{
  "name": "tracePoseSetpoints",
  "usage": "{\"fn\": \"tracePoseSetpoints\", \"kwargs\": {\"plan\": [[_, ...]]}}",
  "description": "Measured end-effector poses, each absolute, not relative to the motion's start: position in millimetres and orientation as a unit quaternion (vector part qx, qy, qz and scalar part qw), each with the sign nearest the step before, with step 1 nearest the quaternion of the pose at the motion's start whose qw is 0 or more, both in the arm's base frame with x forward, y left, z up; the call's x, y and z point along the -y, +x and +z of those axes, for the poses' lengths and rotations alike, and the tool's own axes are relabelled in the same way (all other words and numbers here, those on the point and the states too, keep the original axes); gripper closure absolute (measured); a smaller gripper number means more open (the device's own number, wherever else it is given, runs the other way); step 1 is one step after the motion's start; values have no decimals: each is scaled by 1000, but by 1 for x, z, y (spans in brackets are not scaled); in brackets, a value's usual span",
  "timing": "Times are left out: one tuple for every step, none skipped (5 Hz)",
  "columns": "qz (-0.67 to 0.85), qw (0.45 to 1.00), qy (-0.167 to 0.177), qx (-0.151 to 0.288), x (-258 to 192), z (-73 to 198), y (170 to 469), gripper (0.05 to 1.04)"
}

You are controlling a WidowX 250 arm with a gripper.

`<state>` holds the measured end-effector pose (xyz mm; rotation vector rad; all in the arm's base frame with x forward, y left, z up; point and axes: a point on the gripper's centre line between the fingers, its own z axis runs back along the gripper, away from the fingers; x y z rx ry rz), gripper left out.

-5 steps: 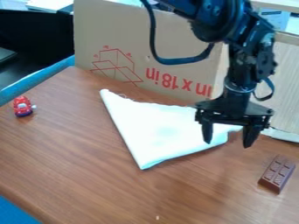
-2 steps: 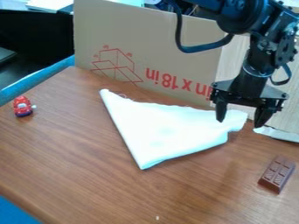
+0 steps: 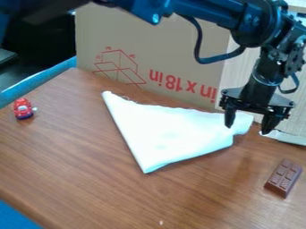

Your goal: Unfold the cloth from top right to bottom left

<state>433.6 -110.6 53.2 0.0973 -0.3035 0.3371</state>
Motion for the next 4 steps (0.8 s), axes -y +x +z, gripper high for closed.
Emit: {"fn": "tracePoseSetpoints", "kwargs": {"plan": [[166, 973, 58, 151, 110, 46, 440, 83], [168, 973, 66, 147, 111, 37, 448, 83], [172, 971, 63, 153, 113, 43, 455, 83], [170, 972, 66, 147, 114, 38, 458, 83]]}}
